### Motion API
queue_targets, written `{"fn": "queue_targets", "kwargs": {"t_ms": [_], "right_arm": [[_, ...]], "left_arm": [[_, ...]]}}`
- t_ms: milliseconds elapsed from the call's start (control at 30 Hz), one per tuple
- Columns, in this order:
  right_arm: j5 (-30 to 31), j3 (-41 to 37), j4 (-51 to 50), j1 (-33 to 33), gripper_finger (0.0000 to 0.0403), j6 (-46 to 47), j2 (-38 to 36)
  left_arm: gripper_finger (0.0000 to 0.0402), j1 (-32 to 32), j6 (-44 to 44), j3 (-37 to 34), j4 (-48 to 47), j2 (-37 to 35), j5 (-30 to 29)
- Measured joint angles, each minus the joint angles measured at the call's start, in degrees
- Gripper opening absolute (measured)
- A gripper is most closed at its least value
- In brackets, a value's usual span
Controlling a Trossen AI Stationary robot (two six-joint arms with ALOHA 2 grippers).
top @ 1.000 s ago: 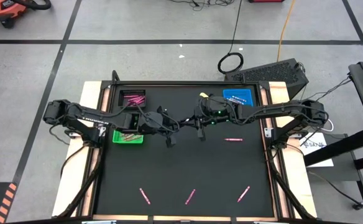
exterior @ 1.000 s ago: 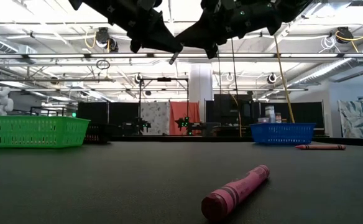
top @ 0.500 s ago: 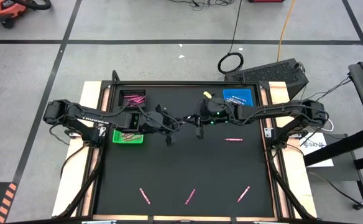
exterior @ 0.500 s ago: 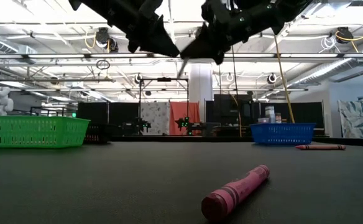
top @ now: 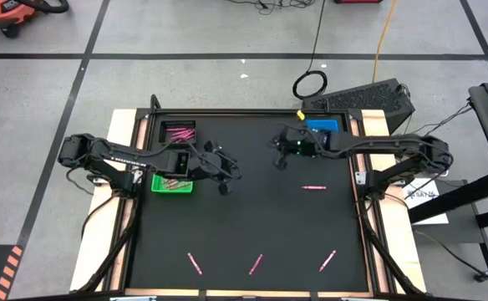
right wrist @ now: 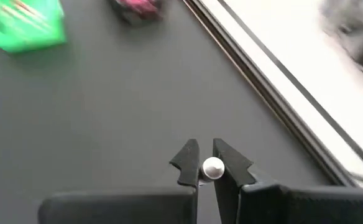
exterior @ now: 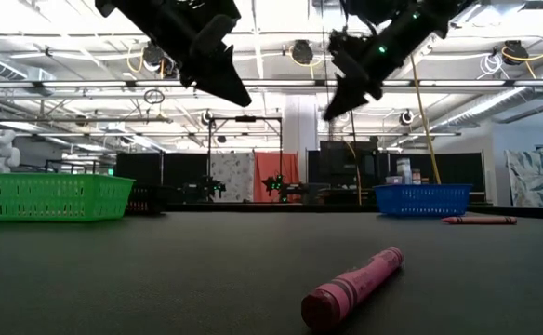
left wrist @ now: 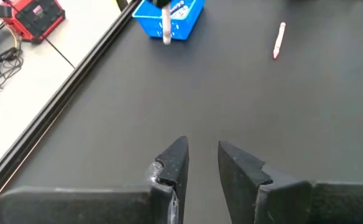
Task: Sort crayons
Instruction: Put the white crayon into the blue bin
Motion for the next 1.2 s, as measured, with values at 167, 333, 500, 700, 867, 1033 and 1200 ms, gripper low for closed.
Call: {"fn": "queue_targets", "kwargs": {"t_ms": [167, 333, 500, 700, 867, 1033, 1200], "right_arm": [[4.0, 0.0, -9.2, -4.7, 0.0007, -0.4, -1.1], [5.4, 0.0, -12.9, -9.7, 0.0007, -2.6, -1.1], [5.4, 0.0, -18.6, -13.9, 0.0007, -4.9, -0.8], [5.3, 0.0, -23.1, -18.5, 0.0007, -8.6, 2.0], [3.5, 0.0, -24.9, -21.7, 0.001, -10.6, 4.2], [2.8, 0.0, -29.2, -24.3, 0.0014, -11.2, 7.4], [3.7, 0.0, -28.9, -26.0, 0.0015, -12.2, 9.5]], "left_arm": [[0.0089, 0.0, 0.0, 0.0, -0.1, 0.0, 0.0], [0.0089, 0.0, 0.0, 0.0, 0.2, 0.0, 0.0], [0.0089, 0.0, -0.2, 0.0, 0.1, 0.0, 0.4], [0.0089, 0.0, -0.2, 0.0, -1.4, 0.0, 0.6], [0.0089, 0.0, -0.2, 0.0, -1.3, 0.0, 0.6], [0.0089, 0.0, -0.2, 0.0, -1.8, 0.0, 0.6], [0.0089, 0.0, -0.2, 0.0, -2.2, 0.0, 0.6]]}}
